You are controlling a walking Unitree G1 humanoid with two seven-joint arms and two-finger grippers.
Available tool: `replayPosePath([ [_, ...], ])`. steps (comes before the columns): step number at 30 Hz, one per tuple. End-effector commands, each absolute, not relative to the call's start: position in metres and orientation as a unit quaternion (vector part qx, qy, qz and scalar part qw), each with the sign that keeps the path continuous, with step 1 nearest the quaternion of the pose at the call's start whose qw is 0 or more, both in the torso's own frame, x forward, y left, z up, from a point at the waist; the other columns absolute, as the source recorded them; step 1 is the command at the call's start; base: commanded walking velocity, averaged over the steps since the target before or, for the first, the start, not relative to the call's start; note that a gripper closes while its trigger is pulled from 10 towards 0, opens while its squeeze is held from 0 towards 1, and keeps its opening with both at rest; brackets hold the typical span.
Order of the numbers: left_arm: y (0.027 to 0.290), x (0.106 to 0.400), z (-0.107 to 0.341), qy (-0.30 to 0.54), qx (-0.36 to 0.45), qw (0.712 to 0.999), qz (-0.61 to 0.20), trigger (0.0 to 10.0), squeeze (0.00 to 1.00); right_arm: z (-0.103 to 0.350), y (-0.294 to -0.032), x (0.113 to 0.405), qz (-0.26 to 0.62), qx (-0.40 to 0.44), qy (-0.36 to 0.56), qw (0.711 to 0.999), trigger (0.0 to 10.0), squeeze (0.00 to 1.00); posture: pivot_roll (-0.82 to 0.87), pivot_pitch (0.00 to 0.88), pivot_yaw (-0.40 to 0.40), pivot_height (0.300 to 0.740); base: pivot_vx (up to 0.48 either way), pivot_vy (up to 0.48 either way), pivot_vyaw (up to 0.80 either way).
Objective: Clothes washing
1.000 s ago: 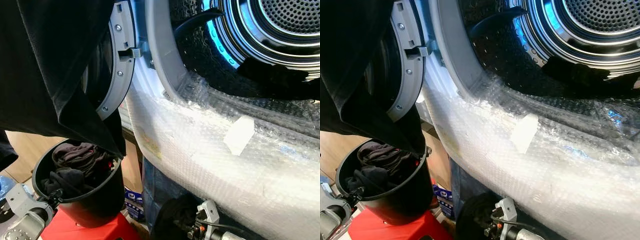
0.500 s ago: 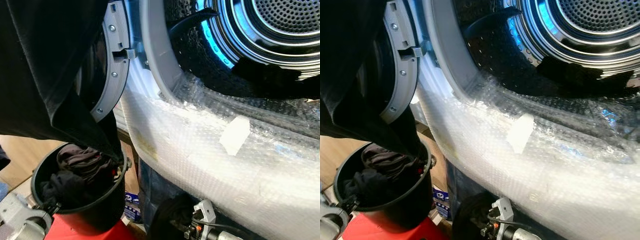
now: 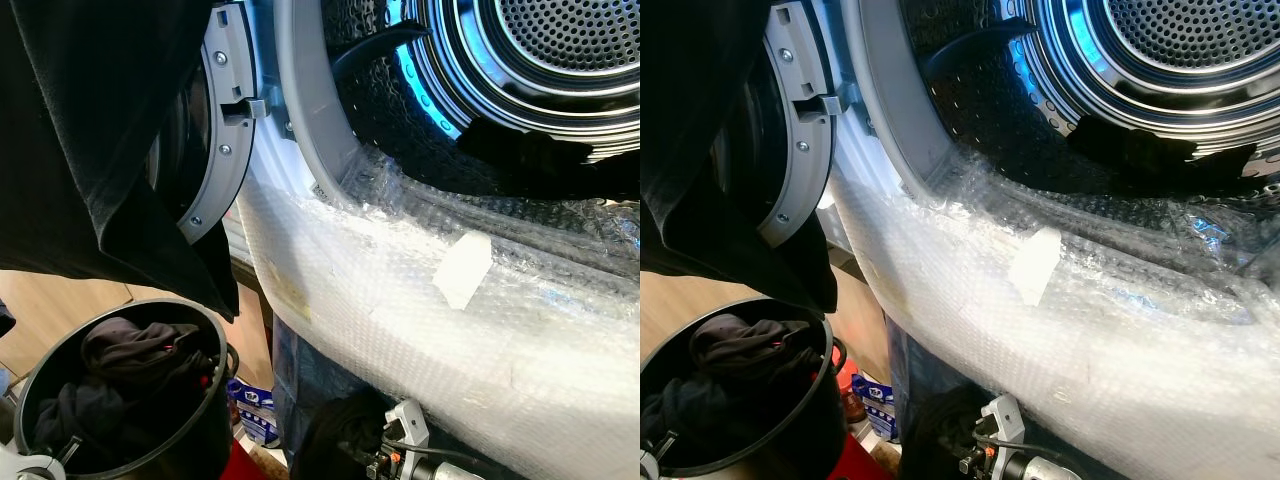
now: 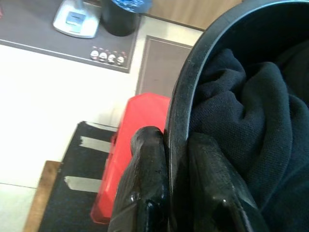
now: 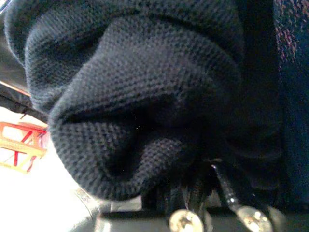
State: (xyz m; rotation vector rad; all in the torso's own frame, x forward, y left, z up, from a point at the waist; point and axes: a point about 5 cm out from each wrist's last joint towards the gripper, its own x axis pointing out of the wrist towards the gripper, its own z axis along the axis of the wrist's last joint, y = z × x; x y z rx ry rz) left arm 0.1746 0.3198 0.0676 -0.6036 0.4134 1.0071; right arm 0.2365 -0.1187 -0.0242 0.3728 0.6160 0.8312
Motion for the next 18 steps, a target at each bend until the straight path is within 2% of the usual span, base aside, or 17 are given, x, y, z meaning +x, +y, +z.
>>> replayPosePath([
  [1,0.342,0.160,0.089,0.144,-0.230,0.802,0.532,0.0,0.00,-0.022,-0.117,0.238,0.402,0.176,0.284,0.853,0.0,0.00,0.10,0.013,0.077,0.740,0.000,0.000,0.00],
  [5,0.351,0.147,0.093,0.127,-0.210,0.777,0.579,0.0,0.00,-0.023,-0.119,0.236,0.402,0.177,0.286,0.852,0.0,0.00,0.11,0.016,0.075,0.740,0.000,0.000,0.00],
  [12,0.366,0.138,0.108,0.080,-0.173,0.755,0.628,0.0,0.00,-0.023,-0.119,0.237,0.402,0.177,0.287,0.851,0.0,0.00,0.11,0.009,0.068,0.740,0.000,0.000,0.00],
  [16,0.368,0.137,0.111,0.069,-0.166,0.750,0.636,0.0,0.00,-0.023,-0.118,0.238,0.403,0.177,0.287,0.851,0.0,0.00,0.11,0.008,0.068,0.740,0.000,0.000,0.00],
  [17,0.369,0.138,0.112,0.066,-0.162,0.750,0.637,0.5,0.00,-0.023,-0.118,0.238,0.404,0.177,0.287,0.850,0.0,0.00,0.11,0.013,0.065,0.740,0.000,0.000,0.00],
  [18,0.369,0.138,0.112,0.066,-0.162,0.750,0.637,0.5,0.00,-0.023,-0.118,0.238,0.404,0.177,0.287,0.850,0.0,0.00,0.11,0.013,0.065,0.740,0.000,0.000,0.00],
])
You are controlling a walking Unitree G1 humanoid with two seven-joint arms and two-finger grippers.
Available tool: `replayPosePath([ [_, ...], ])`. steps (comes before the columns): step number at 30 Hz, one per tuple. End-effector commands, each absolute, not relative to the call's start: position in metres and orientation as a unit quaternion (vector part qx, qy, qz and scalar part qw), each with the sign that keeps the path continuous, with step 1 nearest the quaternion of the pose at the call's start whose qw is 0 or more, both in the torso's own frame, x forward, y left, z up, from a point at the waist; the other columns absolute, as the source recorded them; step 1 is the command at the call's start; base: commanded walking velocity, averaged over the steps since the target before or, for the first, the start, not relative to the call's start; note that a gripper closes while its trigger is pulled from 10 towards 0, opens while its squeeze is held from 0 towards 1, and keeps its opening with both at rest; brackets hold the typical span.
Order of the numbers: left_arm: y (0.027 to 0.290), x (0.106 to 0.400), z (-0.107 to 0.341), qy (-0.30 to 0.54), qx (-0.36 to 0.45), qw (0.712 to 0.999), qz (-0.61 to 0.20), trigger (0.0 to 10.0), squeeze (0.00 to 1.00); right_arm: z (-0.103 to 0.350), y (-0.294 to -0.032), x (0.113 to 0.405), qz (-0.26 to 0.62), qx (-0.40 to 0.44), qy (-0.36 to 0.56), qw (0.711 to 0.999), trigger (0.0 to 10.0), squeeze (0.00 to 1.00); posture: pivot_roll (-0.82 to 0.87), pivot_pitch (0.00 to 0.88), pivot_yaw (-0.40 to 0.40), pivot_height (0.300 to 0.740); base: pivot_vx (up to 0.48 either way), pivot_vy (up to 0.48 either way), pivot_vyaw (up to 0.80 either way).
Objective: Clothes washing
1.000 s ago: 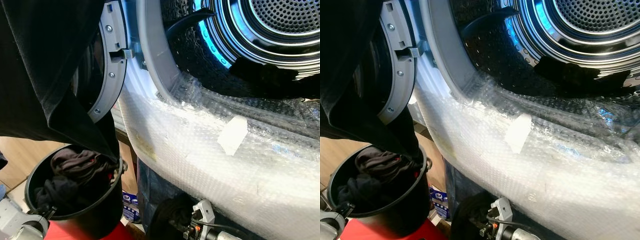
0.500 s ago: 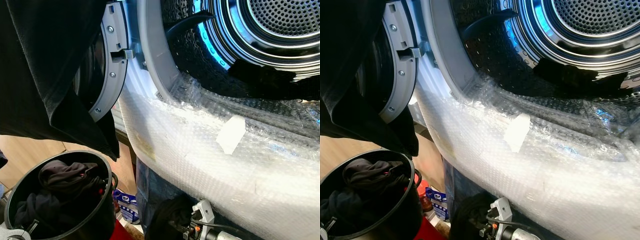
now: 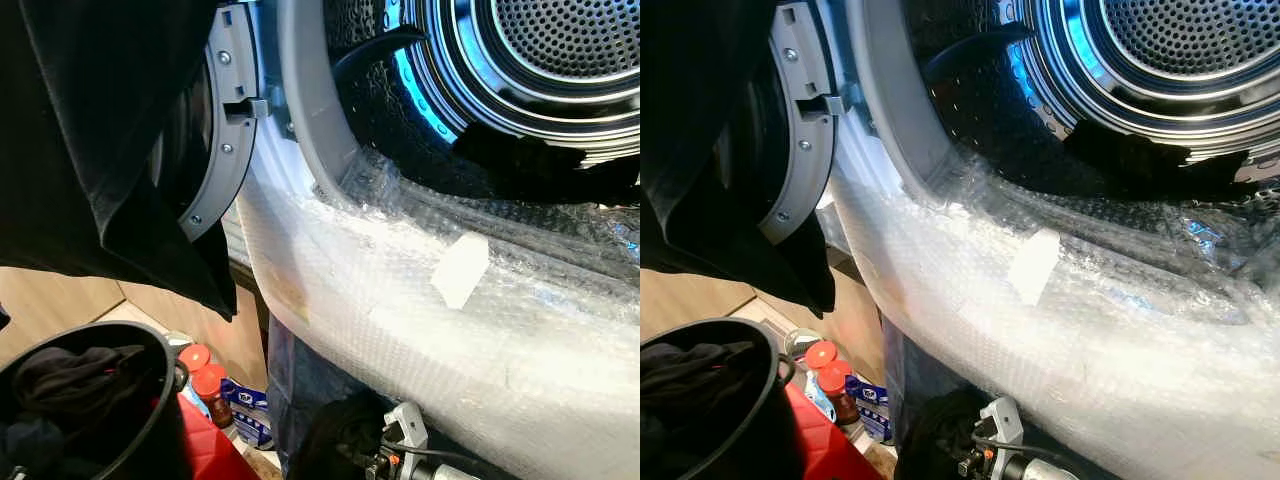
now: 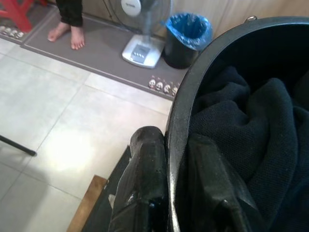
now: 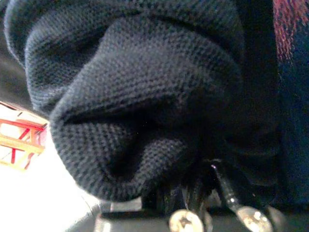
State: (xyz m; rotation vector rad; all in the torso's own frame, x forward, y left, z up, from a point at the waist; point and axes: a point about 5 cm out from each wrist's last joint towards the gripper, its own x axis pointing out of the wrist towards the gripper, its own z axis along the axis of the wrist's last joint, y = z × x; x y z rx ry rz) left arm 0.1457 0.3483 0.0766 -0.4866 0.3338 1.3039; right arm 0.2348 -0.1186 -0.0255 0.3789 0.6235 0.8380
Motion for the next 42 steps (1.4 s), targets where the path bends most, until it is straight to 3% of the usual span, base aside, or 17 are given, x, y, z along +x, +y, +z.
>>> replayPosePath([
  [1,0.370,0.139,0.111,0.068,-0.164,0.752,0.635,3.8,0.00,-0.023,-0.117,0.238,0.404,0.178,0.287,0.850,0.0,0.00,0.11,0.013,0.065,0.740,0.000,0.000,0.00],
  [3,0.370,0.140,0.111,0.068,-0.165,0.752,0.634,3.8,0.00,-0.023,-0.117,0.238,0.404,0.178,0.287,0.850,0.0,0.00,0.11,0.013,0.065,0.740,0.000,0.000,0.00],
  [4,0.371,0.142,0.110,0.073,-0.166,0.756,0.629,6.1,0.00,-0.023,-0.117,0.238,0.405,0.178,0.287,0.850,0.0,0.00,0.11,0.014,0.062,0.740,0.000,0.000,0.00],
  [5,0.369,0.146,0.107,0.084,-0.173,0.765,0.615,9.7,0.00,-0.023,-0.117,0.238,0.405,0.178,0.287,0.850,0.0,0.00,0.11,0.013,0.060,0.740,0.000,0.000,0.00],
  [6,0.366,0.153,0.103,0.099,-0.188,0.779,0.590,10.0,0.00,-0.022,-0.117,0.238,0.405,0.177,0.287,0.850,0.0,0.00,0.11,0.011,0.060,0.740,0.000,0.000,0.00],
  [11,0.344,0.185,0.091,0.148,-0.240,0.846,0.453,10.0,0.00,-0.022,-0.118,0.239,0.406,0.176,0.287,0.850,0.0,0.00,0.11,0.014,0.061,0.740,0.000,0.000,0.00],
  [18,0.321,0.204,0.091,0.171,-0.244,0.898,0.323,10.0,0.00,-0.022,-0.118,0.238,0.406,0.176,0.286,0.850,0.0,0.00,0.11,0.019,0.058,0.740,0.000,0.000,0.00],
  [20,0.306,0.212,0.091,0.195,-0.236,0.922,0.236,10.0,0.00,-0.022,-0.118,0.239,0.407,0.177,0.286,0.849,0.0,0.00,0.10,0.018,0.059,0.740,0.000,0.000,0.00],
  [26,0.298,0.213,0.091,0.206,-0.235,0.931,0.188,10.0,0.00,-0.021,-0.117,0.239,0.407,0.178,0.285,0.849,0.0,0.00,0.10,0.024,0.059,0.740,0.000,0.000,0.00],
  [31,0.301,0.211,0.095,0.194,-0.231,0.934,0.191,10.0,0.00,-0.021,-0.117,0.238,0.409,0.179,0.285,0.848,0.0,0.00,0.11,0.031,0.057,0.740,0.000,0.000,0.00],
  [34,0.310,0.212,0.110,0.143,-0.224,0.940,0.214,10.0,0.00,-0.022,-0.118,0.237,0.410,0.179,0.285,0.847,0.0,0.00,0.11,0.031,0.056,0.740,0.000,0.000,0.00],
  [39,0.319,0.211,0.115,0.117,-0.249,0.927,0.255,10.0,0.00,-0.021,-0.117,0.238,0.411,0.180,0.285,0.847,0.0,0.00,0.11,0.029,0.058,0.740,0.000,0.000,0.00],
  [42,0.321,0.206,0.105,0.133,-0.281,0.905,0.291,10.0,0.00,-0.021,-0.117,0.238,0.411,0.180,0.284,0.847,0.0,0.00,0.11,0.027,0.058,0.740,0.000,0.000,0.00],
])
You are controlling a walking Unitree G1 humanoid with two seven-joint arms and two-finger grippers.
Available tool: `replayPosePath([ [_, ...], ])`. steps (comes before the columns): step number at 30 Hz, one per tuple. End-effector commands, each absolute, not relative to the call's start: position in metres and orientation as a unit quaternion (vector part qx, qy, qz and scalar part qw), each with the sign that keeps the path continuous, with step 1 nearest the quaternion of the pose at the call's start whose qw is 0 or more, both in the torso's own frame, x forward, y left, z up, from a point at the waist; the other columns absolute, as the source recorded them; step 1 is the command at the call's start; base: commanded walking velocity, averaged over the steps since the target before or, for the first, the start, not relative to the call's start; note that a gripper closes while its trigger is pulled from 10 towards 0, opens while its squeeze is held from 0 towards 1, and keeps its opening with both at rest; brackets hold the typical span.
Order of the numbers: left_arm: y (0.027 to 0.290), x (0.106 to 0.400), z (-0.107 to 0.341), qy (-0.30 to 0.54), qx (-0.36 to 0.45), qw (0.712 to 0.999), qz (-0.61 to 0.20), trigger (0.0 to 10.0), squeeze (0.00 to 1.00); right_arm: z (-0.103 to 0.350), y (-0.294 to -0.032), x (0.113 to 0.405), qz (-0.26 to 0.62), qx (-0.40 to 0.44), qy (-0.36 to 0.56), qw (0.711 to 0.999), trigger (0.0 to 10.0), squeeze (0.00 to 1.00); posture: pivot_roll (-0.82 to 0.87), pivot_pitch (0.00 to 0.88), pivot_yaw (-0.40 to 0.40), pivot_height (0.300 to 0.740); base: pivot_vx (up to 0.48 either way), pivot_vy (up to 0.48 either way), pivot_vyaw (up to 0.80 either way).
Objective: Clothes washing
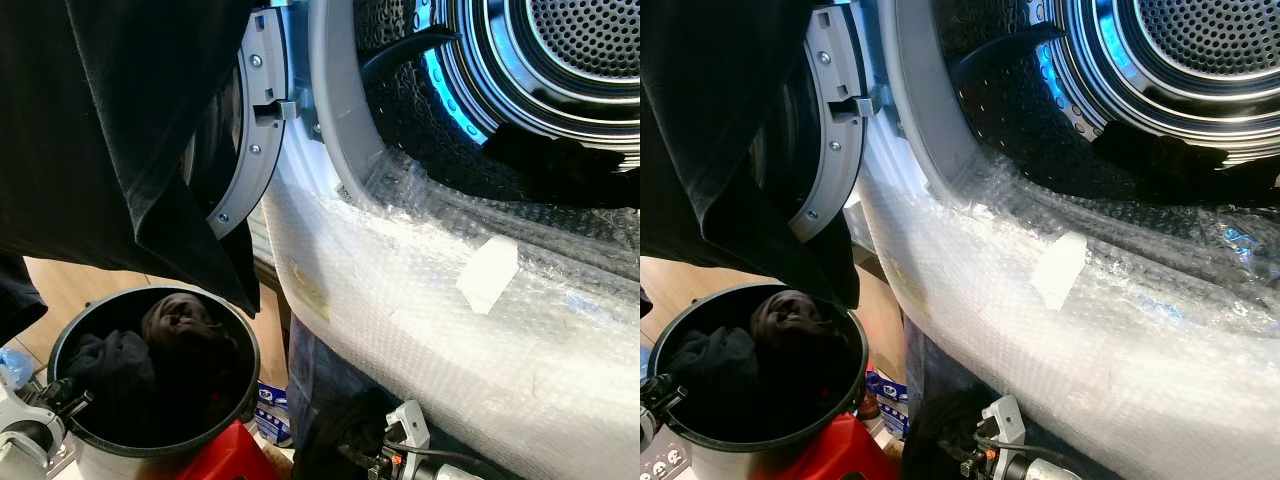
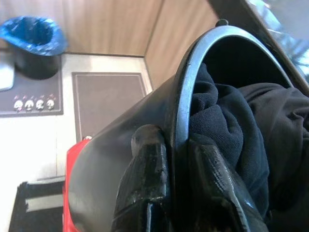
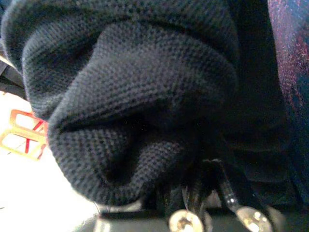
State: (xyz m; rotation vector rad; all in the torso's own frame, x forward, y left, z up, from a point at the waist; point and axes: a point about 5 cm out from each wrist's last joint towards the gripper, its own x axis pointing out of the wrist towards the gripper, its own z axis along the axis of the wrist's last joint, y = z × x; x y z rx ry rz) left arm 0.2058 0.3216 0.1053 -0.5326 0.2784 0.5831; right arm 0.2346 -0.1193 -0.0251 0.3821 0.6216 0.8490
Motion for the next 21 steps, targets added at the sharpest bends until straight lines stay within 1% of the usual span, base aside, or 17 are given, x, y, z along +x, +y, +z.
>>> replayPosePath([
  [1,0.322,0.203,0.101,0.140,-0.291,0.896,0.306,10.0,0.00,-0.021,-0.117,0.238,0.411,0.180,0.284,0.847,0.0,0.00,0.11,0.027,0.058,0.740,0.000,0.000,0.00],
  [2,0.325,0.199,0.094,0.153,-0.300,0.881,0.331,10.0,0.00,-0.021,-0.116,0.238,0.412,0.180,0.284,0.847,0.0,0.00,0.11,0.027,0.058,0.740,0.000,0.000,0.00],
  [4,0.327,0.195,0.089,0.163,-0.298,0.875,0.346,10.0,0.00,-0.021,-0.117,0.238,0.413,0.181,0.284,0.846,0.0,0.00,0.11,0.027,0.058,0.740,0.000,0.000,0.00],
  [8,0.325,0.191,0.083,0.186,-0.295,0.871,0.346,10.0,0.00,-0.021,-0.118,0.238,0.413,0.182,0.284,0.846,0.0,0.00,0.11,0.027,0.059,0.740,0.000,0.000,0.00],
  [10,0.318,0.189,0.077,0.219,-0.292,0.875,0.319,10.0,0.00,-0.021,-0.118,0.237,0.413,0.182,0.284,0.846,0.0,0.00,0.11,0.029,0.060,0.740,0.000,0.000,0.00],
  [11,0.312,0.190,0.074,0.236,-0.290,0.880,0.291,10.0,0.00,-0.021,-0.118,0.237,0.413,0.183,0.284,0.846,0.0,0.00,0.11,0.029,0.060,0.740,0.000,0.000,0.00],
  [13,0.306,0.191,0.072,0.248,-0.291,0.885,0.264,10.0,0.00,-0.022,-0.118,0.237,0.413,0.183,0.284,0.846,0.0,0.00,0.11,0.028,0.059,0.740,0.000,0.000,0.00],
  [15,0.296,0.190,0.068,0.274,-0.292,0.891,0.216,10.0,0.00,-0.022,-0.118,0.236,0.413,0.185,0.284,0.845,0.0,0.00,0.11,0.029,0.060,0.740,0.000,0.000,0.00],
  [16,0.296,0.190,0.068,0.274,-0.292,0.891,0.216,10.0,0.00,-0.022,-0.118,0.236,0.413,0.185,0.284,0.845,0.0,0.00,0.11,0.029,0.060,0.740,0.000,0.000,0.00],
  [17,0.293,0.187,0.064,0.294,-0.287,0.892,0.190,10.0,0.00,-0.022,-0.117,0.236,0.413,0.186,0.284,0.845,0.0,0.00,0.10,0.030,0.060,0.740,0.000,0.000,0.00],
  [21,0.296,0.184,0.062,0.303,-0.275,0.895,0.177,10.0,0.00,-0.022,-0.117,0.236,0.414,0.187,0.283,0.845,0.0,0.00,0.10,0.030,0.060,0.740,0.000,0.000,0.00],
])
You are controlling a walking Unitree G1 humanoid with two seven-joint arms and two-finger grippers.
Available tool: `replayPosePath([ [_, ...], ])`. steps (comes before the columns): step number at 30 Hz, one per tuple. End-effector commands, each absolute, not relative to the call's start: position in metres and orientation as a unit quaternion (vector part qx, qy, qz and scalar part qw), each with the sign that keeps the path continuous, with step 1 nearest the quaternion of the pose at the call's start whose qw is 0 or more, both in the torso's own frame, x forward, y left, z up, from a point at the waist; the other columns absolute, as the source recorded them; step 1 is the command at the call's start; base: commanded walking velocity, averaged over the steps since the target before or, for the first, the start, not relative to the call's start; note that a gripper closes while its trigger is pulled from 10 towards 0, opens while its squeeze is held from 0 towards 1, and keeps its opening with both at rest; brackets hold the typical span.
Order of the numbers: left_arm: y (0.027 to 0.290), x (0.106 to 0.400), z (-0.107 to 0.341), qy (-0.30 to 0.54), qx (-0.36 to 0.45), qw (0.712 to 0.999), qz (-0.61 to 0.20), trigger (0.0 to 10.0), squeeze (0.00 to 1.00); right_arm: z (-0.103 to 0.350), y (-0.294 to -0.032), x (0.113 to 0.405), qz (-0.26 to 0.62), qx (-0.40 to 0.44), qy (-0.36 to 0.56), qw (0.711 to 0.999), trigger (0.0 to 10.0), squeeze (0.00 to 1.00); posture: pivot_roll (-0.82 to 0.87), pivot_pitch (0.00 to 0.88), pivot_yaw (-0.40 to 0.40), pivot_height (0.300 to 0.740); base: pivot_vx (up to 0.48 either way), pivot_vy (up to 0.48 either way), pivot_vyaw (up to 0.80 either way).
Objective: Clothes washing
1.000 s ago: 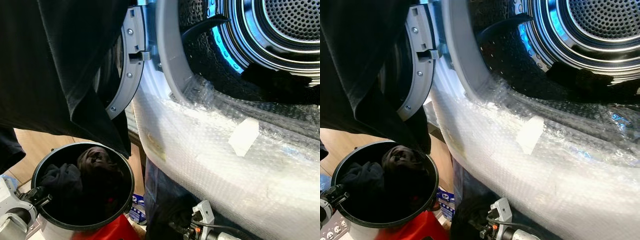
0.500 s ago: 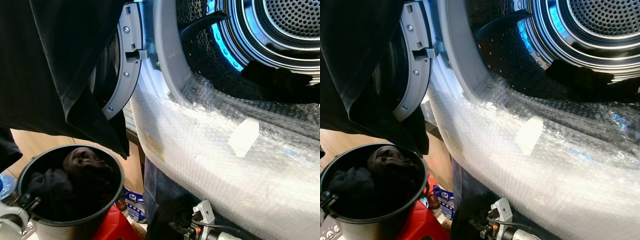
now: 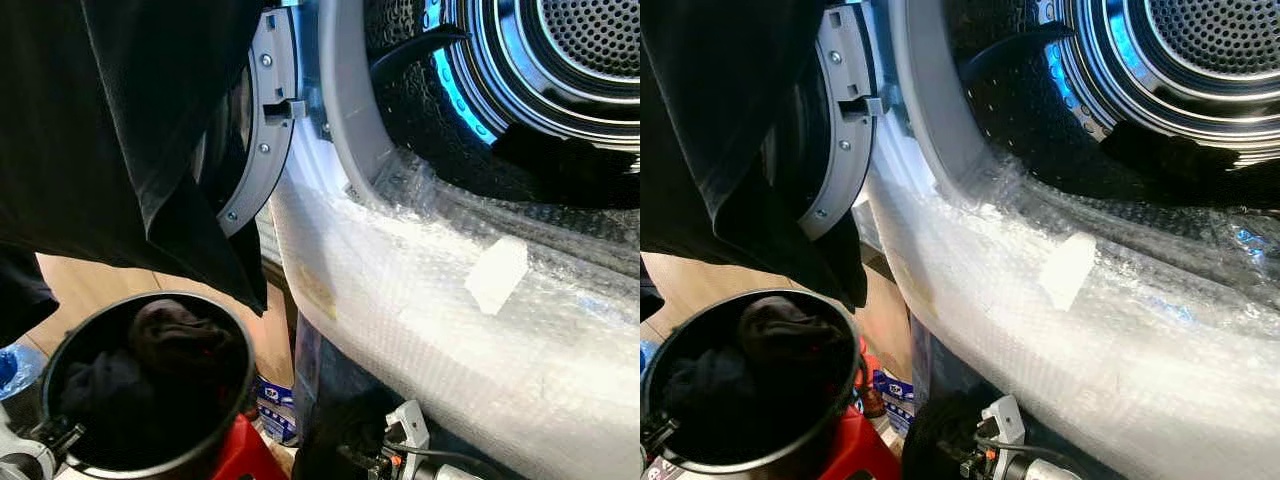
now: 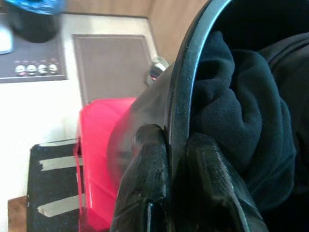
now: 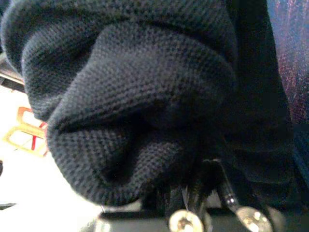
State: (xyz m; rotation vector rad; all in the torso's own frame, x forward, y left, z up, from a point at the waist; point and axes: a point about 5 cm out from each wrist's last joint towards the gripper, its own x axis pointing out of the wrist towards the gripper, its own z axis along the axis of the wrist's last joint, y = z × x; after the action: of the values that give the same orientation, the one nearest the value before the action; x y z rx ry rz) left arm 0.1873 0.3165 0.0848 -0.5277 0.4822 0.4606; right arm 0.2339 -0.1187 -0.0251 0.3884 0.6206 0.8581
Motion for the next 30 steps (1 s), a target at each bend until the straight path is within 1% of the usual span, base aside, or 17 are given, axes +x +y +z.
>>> replayPosePath([
  [1,0.298,0.183,0.063,0.300,-0.274,0.896,0.178,10.0,0.00,-0.022,-0.117,0.236,0.414,0.188,0.283,0.845,0.0,0.00,0.10,0.030,0.060,0.740,0.000,0.000,0.00],
  [7,0.310,0.180,0.069,0.289,-0.265,0.899,0.196,10.0,0.00,-0.021,-0.118,0.236,0.417,0.188,0.282,0.844,0.0,0.00,0.11,0.030,0.056,0.740,0.000,0.000,0.00],
  [11,0.326,0.178,0.070,0.266,-0.266,0.889,0.261,10.0,0.00,-0.021,-0.118,0.236,0.418,0.189,0.281,0.843,0.0,0.00,0.11,0.029,0.054,0.740,0.000,0.000,0.00],
  [13,0.328,0.177,0.071,0.263,-0.266,0.888,0.269,10.0,0.00,-0.021,-0.118,0.236,0.418,0.189,0.281,0.843,0.0,0.00,0.11,0.029,0.054,0.740,0.000,0.000,0.00],
  [14,0.335,0.176,0.071,0.255,-0.260,0.884,0.293,10.0,0.00,-0.020,-0.118,0.236,0.419,0.189,0.281,0.843,0.0,0.00,0.11,0.028,0.052,0.740,0.000,0.000,0.00],
  [15,0.345,0.174,0.075,0.235,-0.257,0.876,0.334,10.0,0.00,-0.020,-0.118,0.237,0.420,0.190,0.279,0.842,0.0,0.00,0.11,0.028,0.052,0.740,0.000,0.000,0.00],
  [16,0.345,0.174,0.075,0.235,-0.257,0.876,0.334,10.0,0.00,-0.020,-0.118,0.237,0.420,0.190,0.279,0.842,0.0,0.00,0.11,0.028,0.052,0.740,0.000,0.000,0.00],
  [18,0.361,0.168,0.081,0.204,-0.256,0.860,0.392,10.0,0.00,-0.020,-0.118,0.237,0.420,0.191,0.279,0.842,0.0,0.00,0.11,0.028,0.052,0.740,0.000,0.000,0.00],
  [23,0.381,0.154,0.085,0.178,-0.242,0.829,0.471,10.0,0.00,-0.020,-0.119,0.237,0.420,0.190,0.280,0.842,0.0,0.00,0.11,0.026,0.049,0.740,0.000,0.000,0.00],
  [26,0.384,0.151,0.085,0.176,-0.245,0.825,0.478,10.0,0.00,-0.020,-0.119,0.237,0.420,0.190,0.280,0.842,0.0,0.00,0.11,0.026,0.049,0.740,0.000,0.000,0.00],
  [30,0.373,0.163,0.085,0.180,-0.250,0.842,0.443,10.0,0.00,-0.019,-0.119,0.237,0.422,0.191,0.279,0.841,0.0,0.00,0.11,0.026,0.049,0.740,0.000,0.000,0.00],
])
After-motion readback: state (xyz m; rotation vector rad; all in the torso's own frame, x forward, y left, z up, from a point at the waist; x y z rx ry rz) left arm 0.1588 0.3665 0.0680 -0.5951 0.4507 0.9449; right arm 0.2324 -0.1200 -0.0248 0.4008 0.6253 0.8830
